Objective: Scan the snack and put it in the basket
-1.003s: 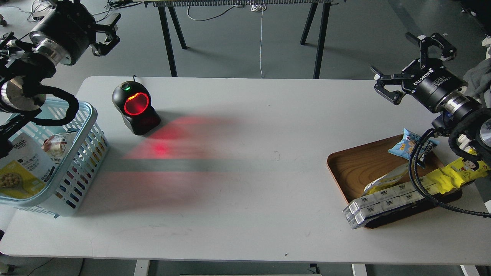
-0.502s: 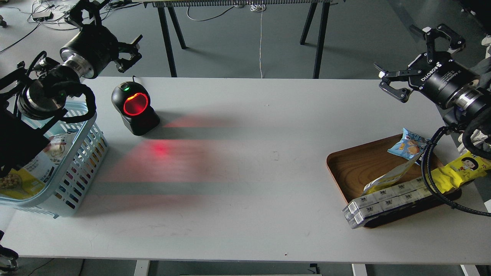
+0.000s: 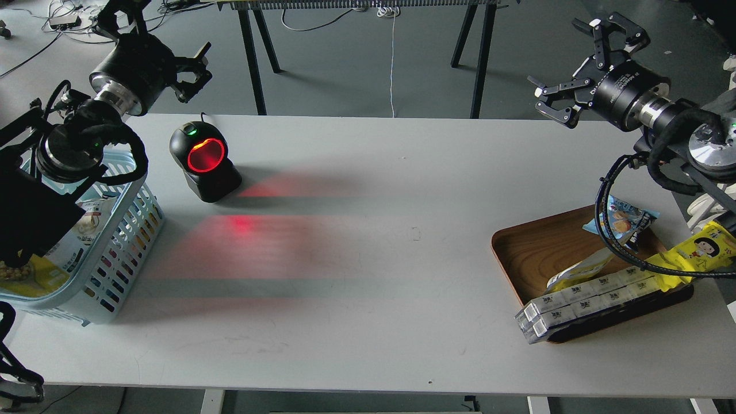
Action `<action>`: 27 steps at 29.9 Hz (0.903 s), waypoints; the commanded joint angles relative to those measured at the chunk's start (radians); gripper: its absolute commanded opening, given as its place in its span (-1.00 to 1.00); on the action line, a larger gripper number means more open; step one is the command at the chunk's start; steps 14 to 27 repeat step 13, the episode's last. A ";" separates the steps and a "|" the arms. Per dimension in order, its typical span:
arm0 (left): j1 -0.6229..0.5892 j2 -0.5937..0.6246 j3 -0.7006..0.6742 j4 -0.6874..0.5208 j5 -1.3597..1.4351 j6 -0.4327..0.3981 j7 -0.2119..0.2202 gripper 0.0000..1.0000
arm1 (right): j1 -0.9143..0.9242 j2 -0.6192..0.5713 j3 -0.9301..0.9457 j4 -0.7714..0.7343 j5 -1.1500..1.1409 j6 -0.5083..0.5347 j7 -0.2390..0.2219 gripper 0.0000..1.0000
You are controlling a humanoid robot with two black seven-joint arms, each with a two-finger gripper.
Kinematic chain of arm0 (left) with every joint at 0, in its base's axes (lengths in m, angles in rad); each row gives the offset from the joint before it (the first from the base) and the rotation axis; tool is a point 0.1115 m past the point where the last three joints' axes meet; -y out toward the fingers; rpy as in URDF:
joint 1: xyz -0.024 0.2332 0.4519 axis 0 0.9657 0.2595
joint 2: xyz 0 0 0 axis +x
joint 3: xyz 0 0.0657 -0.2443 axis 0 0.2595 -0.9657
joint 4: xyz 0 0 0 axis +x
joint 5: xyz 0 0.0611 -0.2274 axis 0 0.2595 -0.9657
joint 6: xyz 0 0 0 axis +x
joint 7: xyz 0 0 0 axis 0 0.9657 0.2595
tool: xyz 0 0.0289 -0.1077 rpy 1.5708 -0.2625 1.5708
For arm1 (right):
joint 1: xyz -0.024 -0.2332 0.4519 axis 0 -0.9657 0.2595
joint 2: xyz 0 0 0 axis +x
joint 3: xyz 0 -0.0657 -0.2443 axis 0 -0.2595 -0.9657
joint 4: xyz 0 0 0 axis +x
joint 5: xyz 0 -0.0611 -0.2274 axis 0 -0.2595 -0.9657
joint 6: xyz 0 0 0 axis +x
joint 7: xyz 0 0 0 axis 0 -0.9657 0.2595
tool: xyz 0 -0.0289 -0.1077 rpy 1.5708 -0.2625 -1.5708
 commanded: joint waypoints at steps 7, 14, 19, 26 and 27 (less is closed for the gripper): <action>0.017 0.007 0.000 -0.002 0.000 -0.016 -0.004 0.99 | -0.009 0.017 0.004 -0.005 0.000 0.000 0.000 0.98; 0.017 0.007 0.000 -0.002 0.000 -0.016 -0.012 0.99 | -0.024 0.025 0.008 -0.004 0.001 0.000 0.000 0.98; 0.017 0.007 0.000 -0.002 0.000 -0.016 -0.012 0.99 | -0.024 0.025 0.008 -0.004 0.001 0.000 0.000 0.98; 0.017 0.007 0.000 -0.002 0.000 -0.016 -0.012 0.99 | -0.024 0.025 0.008 -0.004 0.001 0.000 0.000 0.98; 0.017 0.007 0.000 -0.002 0.000 -0.016 -0.012 0.99 | -0.024 0.025 0.008 -0.004 0.001 0.000 0.000 0.98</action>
